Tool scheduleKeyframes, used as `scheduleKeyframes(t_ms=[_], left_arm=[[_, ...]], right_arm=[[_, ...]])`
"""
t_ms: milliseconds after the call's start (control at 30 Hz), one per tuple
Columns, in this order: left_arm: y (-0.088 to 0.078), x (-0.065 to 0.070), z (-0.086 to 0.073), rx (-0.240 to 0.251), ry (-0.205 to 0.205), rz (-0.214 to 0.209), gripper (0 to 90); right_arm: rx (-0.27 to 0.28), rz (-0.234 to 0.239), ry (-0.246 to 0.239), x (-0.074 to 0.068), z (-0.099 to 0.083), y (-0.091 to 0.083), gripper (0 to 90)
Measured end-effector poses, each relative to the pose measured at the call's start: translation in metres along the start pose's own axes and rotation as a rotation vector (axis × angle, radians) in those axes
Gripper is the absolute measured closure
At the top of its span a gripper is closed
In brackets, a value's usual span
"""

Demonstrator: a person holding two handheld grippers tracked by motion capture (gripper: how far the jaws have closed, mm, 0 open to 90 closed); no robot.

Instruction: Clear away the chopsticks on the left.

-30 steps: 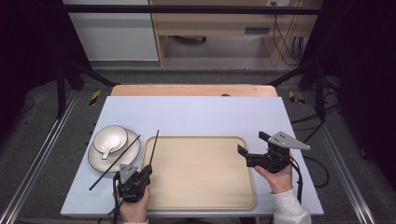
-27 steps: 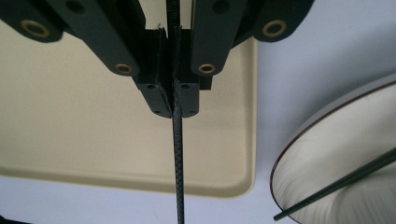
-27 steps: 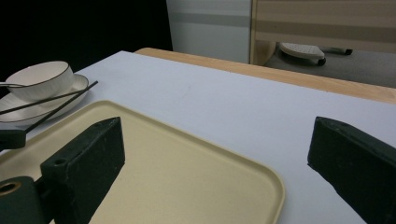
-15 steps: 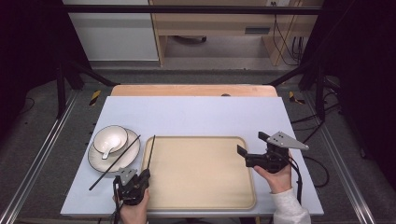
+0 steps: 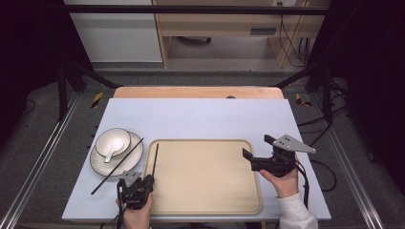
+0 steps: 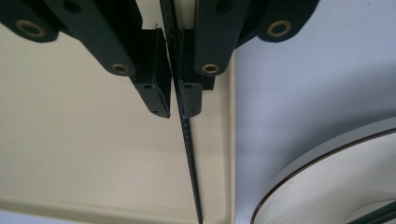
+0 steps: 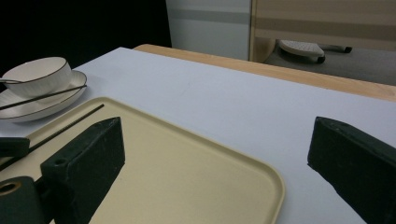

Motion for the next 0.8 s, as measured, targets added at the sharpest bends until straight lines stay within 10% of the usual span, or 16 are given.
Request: scheduleKeyframes(t_ms=[500,800], left_arm=[[-0.031,-0.01,0.051,0.097,0.137,-0.05,62.7],[-0.037,-0.017,0.061,0.055,0.243,-0.108,42.6]], right_arm=[[0.01,-0.007,0.002,0.002,0.001,-0.004,4.1],[0.022,-0.009,0.002,0.002,0.003,-0.007,4.0]])
Point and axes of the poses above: each handheld gripper's, and its own axes: y roughly forward along the jaws, z roughly out of its top, x roughly to its right, the point moved 3 cm from there along y, roughly forward along the jaws, and after that the axes turned 1 degree about z, right-handed, at the moved point
